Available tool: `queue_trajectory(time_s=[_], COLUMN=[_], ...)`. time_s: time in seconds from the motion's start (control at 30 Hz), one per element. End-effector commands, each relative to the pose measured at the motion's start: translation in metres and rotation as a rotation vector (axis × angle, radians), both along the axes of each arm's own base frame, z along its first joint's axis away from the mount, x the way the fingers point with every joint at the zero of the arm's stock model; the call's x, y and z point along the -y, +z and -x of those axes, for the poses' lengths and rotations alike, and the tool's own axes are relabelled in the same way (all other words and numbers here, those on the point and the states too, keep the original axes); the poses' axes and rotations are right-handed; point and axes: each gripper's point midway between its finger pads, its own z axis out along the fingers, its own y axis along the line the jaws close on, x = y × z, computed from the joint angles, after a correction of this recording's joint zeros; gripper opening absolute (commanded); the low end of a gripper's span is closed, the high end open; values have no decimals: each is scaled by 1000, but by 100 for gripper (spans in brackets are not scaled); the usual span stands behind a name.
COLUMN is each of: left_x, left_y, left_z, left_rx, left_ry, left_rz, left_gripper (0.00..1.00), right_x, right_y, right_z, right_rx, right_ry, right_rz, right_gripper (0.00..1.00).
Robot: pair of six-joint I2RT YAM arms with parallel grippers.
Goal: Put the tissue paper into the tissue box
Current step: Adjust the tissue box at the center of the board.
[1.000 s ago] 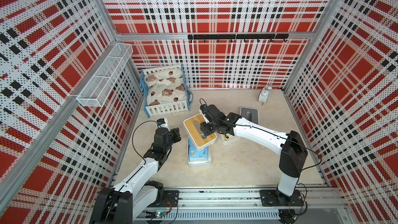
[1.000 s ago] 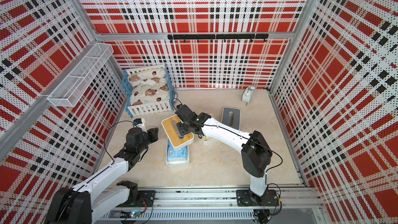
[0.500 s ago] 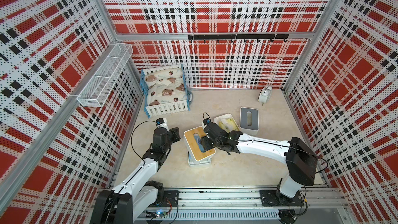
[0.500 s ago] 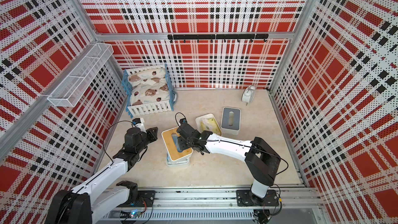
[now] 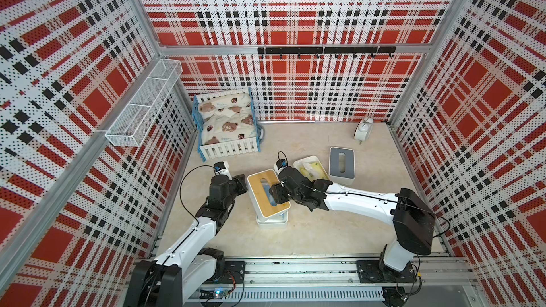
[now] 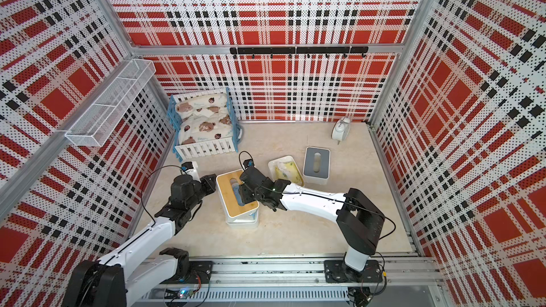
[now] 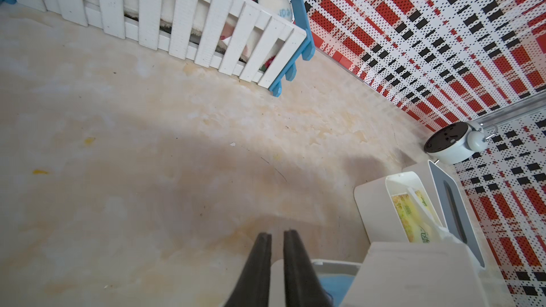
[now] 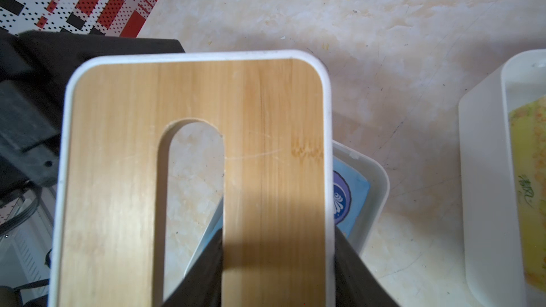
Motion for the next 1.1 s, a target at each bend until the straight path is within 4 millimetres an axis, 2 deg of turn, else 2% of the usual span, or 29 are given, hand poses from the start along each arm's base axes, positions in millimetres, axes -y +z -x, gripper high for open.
queue_trajectory(time_s=[0.0, 0.13, 0.23, 0.5, 0.63, 0.9, 1.0, 1.07], left_x=[0, 0, 0, -1, -1, -2, -1, -2], left_y=[12, 12, 11, 10, 11, 15, 14, 14], left_z=[-5, -4, -3, -3, -2, -2, -2, -3], left_rx=[42, 41, 42, 39, 41, 50, 47, 47], left_ry=[-9, -9, -10, -8, -7, -5, -8, -7], left_rz=[4, 4, 4, 4, 6, 5, 6, 6], left_gripper=[16, 16, 16, 16, 16, 16, 16, 16], right_x=[-16, -16, -10, 16, 31, 69, 74, 70], right_y=[23, -1, -9, -12, -18, -17, -20, -24], right_z=[5, 12, 14, 13, 5, -15, -20, -20], right_rx=[34, -3, -8, 20, 43, 61, 51, 39], right_ry=[9, 8, -4, -55, -96, -156, -147, -118], right_rz=[-89, -73, -63, -2, 67, 141, 195, 228], right_gripper=[29, 29, 29, 29, 29, 29, 28, 28])
